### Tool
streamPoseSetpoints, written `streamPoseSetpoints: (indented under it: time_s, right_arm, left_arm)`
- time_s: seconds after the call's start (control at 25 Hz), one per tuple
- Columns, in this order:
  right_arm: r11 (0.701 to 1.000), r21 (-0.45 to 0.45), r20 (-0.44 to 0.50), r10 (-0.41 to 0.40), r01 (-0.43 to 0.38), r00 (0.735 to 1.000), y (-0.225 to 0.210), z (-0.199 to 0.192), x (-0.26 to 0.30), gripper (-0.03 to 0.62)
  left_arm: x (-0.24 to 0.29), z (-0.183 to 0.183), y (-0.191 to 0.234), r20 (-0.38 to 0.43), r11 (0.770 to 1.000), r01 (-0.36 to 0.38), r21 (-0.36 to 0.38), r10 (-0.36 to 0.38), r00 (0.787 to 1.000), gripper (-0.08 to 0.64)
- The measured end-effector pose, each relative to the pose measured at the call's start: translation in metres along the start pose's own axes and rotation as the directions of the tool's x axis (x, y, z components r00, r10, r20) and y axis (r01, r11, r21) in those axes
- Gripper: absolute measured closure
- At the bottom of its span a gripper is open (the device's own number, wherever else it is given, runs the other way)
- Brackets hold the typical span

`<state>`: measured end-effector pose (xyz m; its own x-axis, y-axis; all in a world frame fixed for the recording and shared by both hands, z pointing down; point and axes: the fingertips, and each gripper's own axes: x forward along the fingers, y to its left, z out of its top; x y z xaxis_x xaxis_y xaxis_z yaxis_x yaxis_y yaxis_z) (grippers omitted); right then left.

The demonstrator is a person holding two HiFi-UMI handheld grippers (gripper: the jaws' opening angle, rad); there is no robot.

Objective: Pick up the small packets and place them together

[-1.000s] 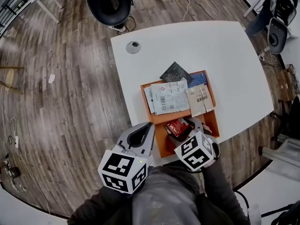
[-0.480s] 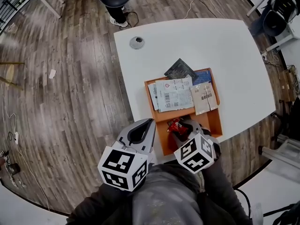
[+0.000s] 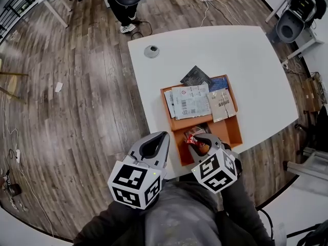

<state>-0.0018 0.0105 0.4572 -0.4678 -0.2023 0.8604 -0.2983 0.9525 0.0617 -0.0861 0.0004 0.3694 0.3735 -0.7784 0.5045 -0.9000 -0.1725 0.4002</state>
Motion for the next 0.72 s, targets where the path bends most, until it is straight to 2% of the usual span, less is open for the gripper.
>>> streamPoseSetpoints:
  time_s: [0.2,0.52,0.72]
  right_arm:
    - [1.000,0.008,0.059,-0.020,0.019,0.998,0.006,0.022,-0.025,0.499]
    - [0.996,-0.064,0.130,-0.046,0.055,0.990,0.004,0.064,-0.054,0.499]
    - [0.991,-0.097,0.170,-0.075,0.093,0.983,-0.014,0.087,-0.064,0.499]
  left_arm:
    - [-0.011,0.007,-0.008,0.026,1.000,0.024,0.019,-0.024,0.999,0.563]
    - [-0.023,0.036,-0.014,0.117,0.999,0.032,0.039,-0.036,0.992,0.563]
    - [-0.024,0.052,-0.009,0.155,0.999,0.017,0.035,-0.023,0.988,0.563]
